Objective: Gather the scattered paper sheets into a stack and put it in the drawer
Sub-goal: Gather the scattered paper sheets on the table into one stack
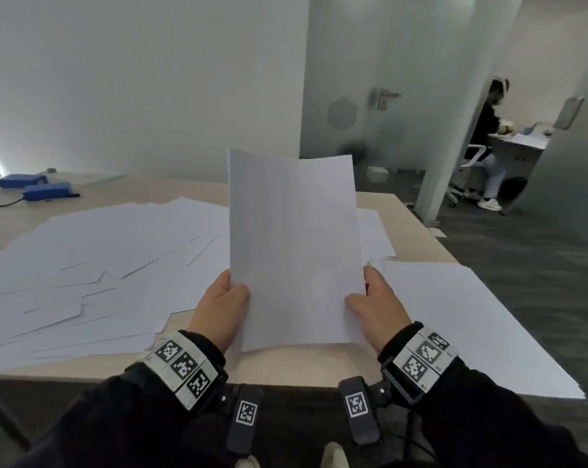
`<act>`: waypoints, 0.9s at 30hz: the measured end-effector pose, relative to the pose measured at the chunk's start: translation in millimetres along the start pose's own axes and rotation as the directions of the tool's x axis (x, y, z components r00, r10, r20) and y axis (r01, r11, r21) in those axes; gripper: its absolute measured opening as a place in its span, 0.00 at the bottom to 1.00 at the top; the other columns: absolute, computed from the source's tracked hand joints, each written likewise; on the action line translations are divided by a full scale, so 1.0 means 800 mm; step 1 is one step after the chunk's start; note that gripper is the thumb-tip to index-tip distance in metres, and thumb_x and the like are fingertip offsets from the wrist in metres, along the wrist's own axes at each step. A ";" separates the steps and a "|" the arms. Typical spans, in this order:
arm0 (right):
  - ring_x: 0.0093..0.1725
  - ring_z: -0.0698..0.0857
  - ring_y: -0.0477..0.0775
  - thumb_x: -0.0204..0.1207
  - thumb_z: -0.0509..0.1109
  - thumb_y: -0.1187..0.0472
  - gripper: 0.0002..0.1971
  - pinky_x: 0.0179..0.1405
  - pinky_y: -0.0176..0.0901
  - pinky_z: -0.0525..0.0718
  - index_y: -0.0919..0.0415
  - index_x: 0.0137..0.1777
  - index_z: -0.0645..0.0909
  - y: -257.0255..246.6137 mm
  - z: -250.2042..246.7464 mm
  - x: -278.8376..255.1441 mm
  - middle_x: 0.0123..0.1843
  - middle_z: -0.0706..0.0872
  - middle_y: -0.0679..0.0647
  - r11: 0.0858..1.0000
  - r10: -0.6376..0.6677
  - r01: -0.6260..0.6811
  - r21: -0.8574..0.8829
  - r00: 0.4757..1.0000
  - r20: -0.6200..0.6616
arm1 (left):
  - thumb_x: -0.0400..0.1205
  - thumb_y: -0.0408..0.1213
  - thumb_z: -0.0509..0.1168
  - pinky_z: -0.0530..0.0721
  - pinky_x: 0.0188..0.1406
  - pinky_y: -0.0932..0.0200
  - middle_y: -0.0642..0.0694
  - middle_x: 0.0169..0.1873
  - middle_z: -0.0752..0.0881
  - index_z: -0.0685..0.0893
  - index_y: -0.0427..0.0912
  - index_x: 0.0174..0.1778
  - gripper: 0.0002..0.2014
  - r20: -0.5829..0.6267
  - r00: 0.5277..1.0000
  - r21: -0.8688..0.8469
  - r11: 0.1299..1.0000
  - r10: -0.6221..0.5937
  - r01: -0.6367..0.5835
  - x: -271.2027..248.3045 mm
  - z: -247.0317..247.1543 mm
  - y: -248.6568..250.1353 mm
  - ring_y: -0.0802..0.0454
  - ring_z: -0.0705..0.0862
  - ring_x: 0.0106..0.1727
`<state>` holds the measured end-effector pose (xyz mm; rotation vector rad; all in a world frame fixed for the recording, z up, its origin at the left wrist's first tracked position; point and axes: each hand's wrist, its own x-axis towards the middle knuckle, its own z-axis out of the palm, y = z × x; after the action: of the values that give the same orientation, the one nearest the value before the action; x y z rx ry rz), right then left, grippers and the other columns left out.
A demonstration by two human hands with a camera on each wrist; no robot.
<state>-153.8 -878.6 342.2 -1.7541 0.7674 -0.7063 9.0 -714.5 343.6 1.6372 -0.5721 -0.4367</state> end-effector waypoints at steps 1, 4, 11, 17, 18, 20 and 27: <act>0.51 0.89 0.48 0.76 0.62 0.73 0.21 0.49 0.40 0.86 0.50 0.63 0.76 0.000 -0.014 -0.003 0.53 0.89 0.49 1.000 0.000 0.001 0.020 0.999 -0.054 | 0.81 0.29 0.56 0.86 0.52 0.48 0.50 0.48 0.89 0.82 0.53 0.51 0.15 0.037 0.999 0.032 0.999 0.008 -0.009 -0.001 0.014 0.005 0.47 0.87 0.51; 0.40 0.89 0.38 0.77 0.65 0.72 0.22 0.42 0.36 0.86 0.47 0.65 0.75 0.006 -0.062 -0.015 0.50 0.90 0.47 0.999 -0.002 0.012 0.047 0.977 -0.213 | 0.81 0.27 0.58 0.85 0.56 0.51 0.55 0.52 0.87 0.79 0.57 0.58 0.19 0.173 0.985 0.098 0.994 0.024 -0.041 -0.009 0.057 0.014 0.53 0.86 0.55; 0.45 0.87 0.33 0.79 0.66 0.70 0.19 0.40 0.31 0.81 0.47 0.62 0.79 0.046 -0.183 -0.050 0.51 0.88 0.40 0.996 0.040 -0.073 -0.059 0.903 -0.429 | 0.78 0.32 0.69 0.89 0.54 0.56 0.57 0.51 0.91 0.66 0.65 0.77 0.35 0.403 0.909 0.104 0.982 0.105 -0.159 -0.029 0.171 0.014 0.60 0.91 0.47; 0.47 0.92 0.50 0.77 0.66 0.69 0.18 0.51 0.55 0.90 0.44 0.54 0.86 0.082 -0.256 -0.067 0.46 0.93 0.44 0.969 0.127 -0.211 -0.125 0.867 -0.481 | 0.79 0.39 0.71 0.83 0.66 0.49 0.53 0.63 0.82 0.53 0.64 0.85 0.44 0.506 0.860 0.258 0.938 0.071 -0.229 -0.039 0.254 0.019 0.50 0.86 0.58; 0.47 0.91 0.50 0.77 0.65 0.69 0.18 0.51 0.54 0.90 0.46 0.54 0.87 0.084 -0.264 -0.069 0.45 0.93 0.43 0.964 0.141 -0.230 -0.132 0.865 -0.481 | 0.79 0.40 0.71 0.82 0.68 0.49 0.52 0.65 0.81 0.58 0.61 0.84 0.40 0.518 0.853 0.303 0.921 0.056 -0.244 -0.041 0.264 0.019 0.49 0.85 0.60; 0.47 0.91 0.50 0.77 0.65 0.69 0.17 0.51 0.53 0.90 0.46 0.52 0.89 0.087 -0.274 -0.070 0.44 0.93 0.42 0.950 0.167 -0.268 -0.161 0.870 -0.464 | 0.81 0.43 0.70 0.79 0.71 0.51 0.50 0.67 0.81 0.71 0.57 0.80 0.30 0.538 0.842 0.363 0.897 0.020 -0.253 -0.041 0.276 0.018 0.50 0.84 0.63; 0.57 0.83 0.52 0.81 0.68 0.61 0.16 0.58 0.44 0.76 0.59 0.67 0.84 0.103 -0.290 -0.062 0.63 0.87 0.52 0.926 0.213 -0.339 -0.168 0.835 -0.507 | 0.80 0.54 0.66 0.76 0.48 0.58 0.55 0.43 0.78 0.80 0.58 0.67 0.19 0.546 0.837 0.483 0.822 -0.015 -0.301 -0.040 0.270 0.019 0.56 0.80 0.44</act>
<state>-375.9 -994.5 323.5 -1.6493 1.4841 -0.8861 -144.4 -869.2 326.1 2.0067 -1.3457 -0.6568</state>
